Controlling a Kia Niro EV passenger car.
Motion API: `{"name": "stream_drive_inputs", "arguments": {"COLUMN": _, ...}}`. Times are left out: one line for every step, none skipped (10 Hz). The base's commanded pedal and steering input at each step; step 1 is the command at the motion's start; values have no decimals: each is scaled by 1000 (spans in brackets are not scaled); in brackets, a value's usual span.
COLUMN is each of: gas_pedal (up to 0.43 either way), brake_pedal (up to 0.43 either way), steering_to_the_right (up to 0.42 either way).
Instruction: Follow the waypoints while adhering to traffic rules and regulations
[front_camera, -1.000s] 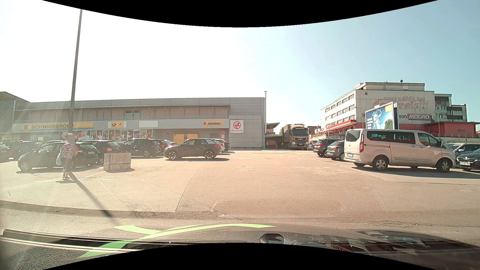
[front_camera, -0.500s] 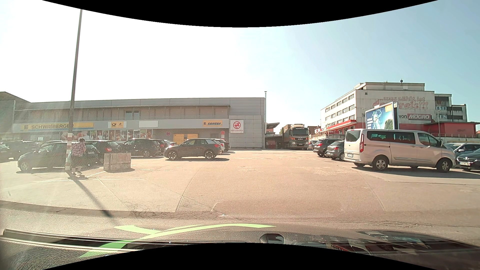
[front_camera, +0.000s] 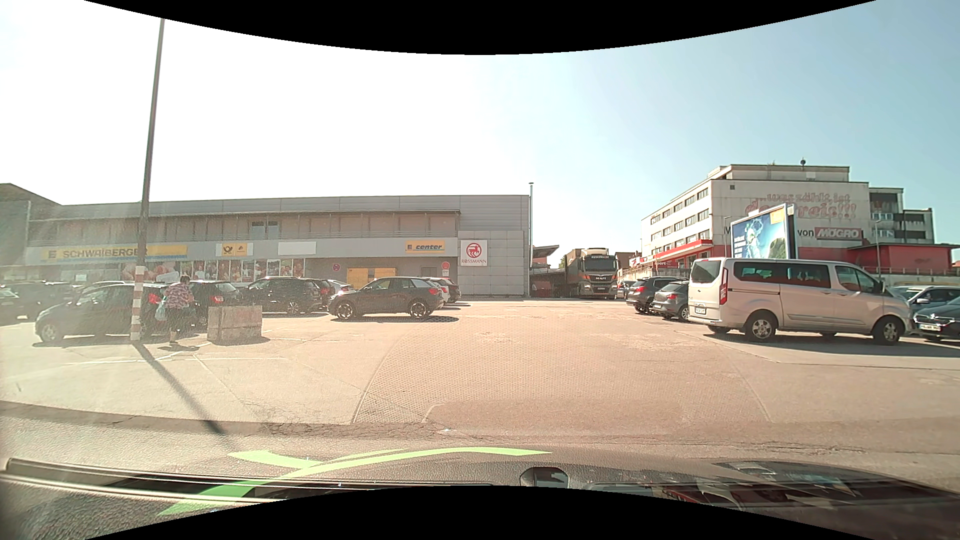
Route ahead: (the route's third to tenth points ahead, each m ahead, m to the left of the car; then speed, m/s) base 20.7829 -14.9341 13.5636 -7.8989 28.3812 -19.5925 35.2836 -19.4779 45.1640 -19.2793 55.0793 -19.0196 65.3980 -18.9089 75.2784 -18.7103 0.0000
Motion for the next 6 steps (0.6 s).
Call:
{"name": "stream_drive_inputs", "arguments": {"gas_pedal": 0, "brake_pedal": 396, "steering_to_the_right": -55}}
{"name": "stream_drive_inputs", "arguments": {"gas_pedal": 0, "brake_pedal": 396, "steering_to_the_right": -55}}
{"name": "stream_drive_inputs", "arguments": {"gas_pedal": 0, "brake_pedal": 396, "steering_to_the_right": -55}}
{"name": "stream_drive_inputs", "arguments": {"gas_pedal": 0, "brake_pedal": 396, "steering_to_the_right": -55}}
{"name": "stream_drive_inputs", "arguments": {"gas_pedal": 0, "brake_pedal": 396, "steering_to_the_right": -55}}
{"name": "stream_drive_inputs", "arguments": {"gas_pedal": 0, "brake_pedal": 396, "steering_to_the_right": -55}}
